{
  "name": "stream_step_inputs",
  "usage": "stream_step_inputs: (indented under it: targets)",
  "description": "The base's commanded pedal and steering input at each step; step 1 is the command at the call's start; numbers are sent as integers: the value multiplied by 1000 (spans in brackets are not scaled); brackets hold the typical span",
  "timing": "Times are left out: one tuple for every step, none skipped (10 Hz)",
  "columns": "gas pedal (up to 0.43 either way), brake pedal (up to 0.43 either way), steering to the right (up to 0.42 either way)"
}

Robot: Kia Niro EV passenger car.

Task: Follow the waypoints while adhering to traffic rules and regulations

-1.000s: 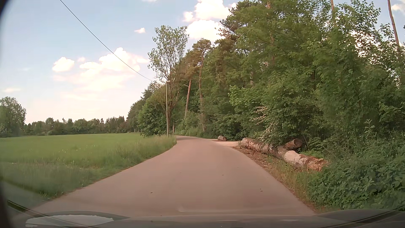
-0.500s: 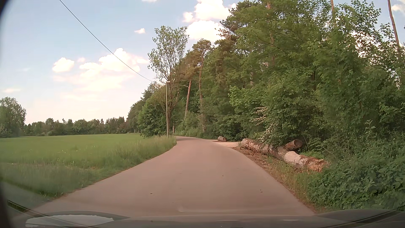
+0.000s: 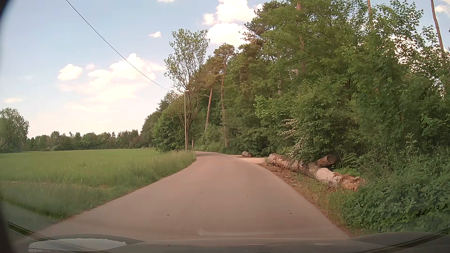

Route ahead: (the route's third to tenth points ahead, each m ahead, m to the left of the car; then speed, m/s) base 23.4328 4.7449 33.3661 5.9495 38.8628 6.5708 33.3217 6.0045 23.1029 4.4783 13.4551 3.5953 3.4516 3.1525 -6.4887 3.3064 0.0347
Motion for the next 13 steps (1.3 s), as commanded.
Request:
stream_step_inputs:
  targets:
    - [0,287,7]
    - [0,287,7]
    - [0,287,8]
    - [0,287,7]
    - [0,287,7]
    - [0,287,7]
    - [0,311,7]
    - [0,348,7]
    - [0,390,7]
    - [0,415,7]
    - [0,427,7]
    - [0,427,7]
    - [0,427,7]
